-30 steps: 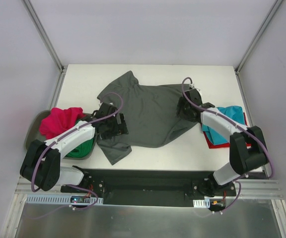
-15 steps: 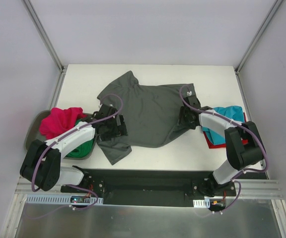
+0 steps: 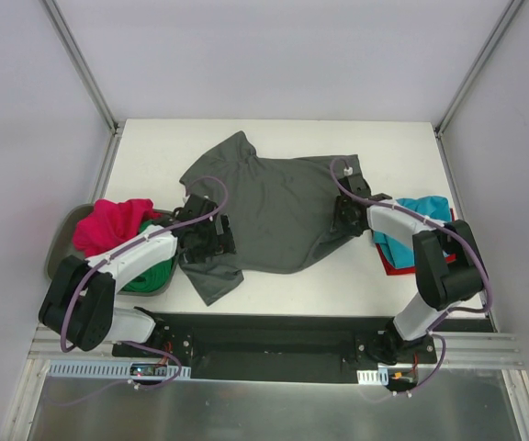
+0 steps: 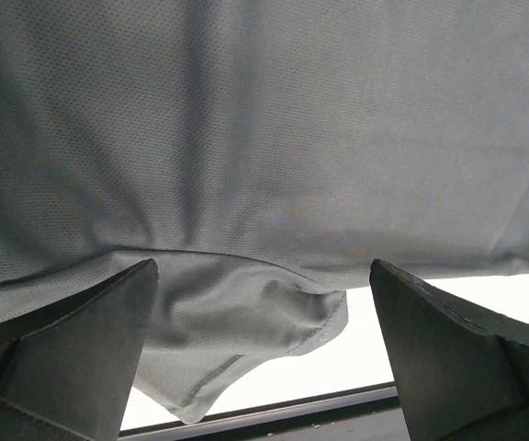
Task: Fold and stack the t-shirts
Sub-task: Grap the side of the flattened tshirt closest away from the robot with both arms
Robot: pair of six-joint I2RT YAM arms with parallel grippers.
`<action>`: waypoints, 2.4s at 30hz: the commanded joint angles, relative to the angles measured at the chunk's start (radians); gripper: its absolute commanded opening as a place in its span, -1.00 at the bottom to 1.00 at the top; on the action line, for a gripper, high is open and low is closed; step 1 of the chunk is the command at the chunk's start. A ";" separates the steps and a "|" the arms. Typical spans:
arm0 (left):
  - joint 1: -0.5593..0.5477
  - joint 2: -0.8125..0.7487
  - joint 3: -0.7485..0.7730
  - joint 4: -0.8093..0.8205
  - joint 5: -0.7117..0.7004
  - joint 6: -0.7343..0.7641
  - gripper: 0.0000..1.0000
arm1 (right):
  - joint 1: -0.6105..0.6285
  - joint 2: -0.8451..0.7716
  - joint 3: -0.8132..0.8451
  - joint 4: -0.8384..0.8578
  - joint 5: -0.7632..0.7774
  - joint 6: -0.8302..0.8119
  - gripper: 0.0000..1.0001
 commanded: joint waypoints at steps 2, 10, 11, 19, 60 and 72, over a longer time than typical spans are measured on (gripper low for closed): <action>0.001 0.027 0.004 -0.009 -0.024 -0.018 0.98 | -0.003 0.029 0.053 0.002 -0.032 -0.029 -0.44; 0.001 0.062 0.009 -0.009 -0.030 -0.027 0.98 | -0.002 -0.063 0.013 -0.052 0.010 -0.014 -0.91; 0.001 0.064 0.010 -0.010 -0.029 -0.026 0.98 | -0.003 -0.078 0.004 -0.059 0.011 -0.011 -0.96; 0.001 0.039 -0.002 -0.010 -0.020 -0.029 0.98 | -0.002 -0.199 -0.081 -0.164 0.063 0.028 -0.99; -0.101 -0.213 -0.194 -0.299 0.065 -0.128 -0.38 | -0.022 -0.431 -0.325 -0.256 0.097 0.042 -0.95; -0.128 -0.117 -0.204 -0.295 0.036 -0.136 -1.00 | -0.026 -0.449 -0.346 -0.234 0.083 0.054 -0.94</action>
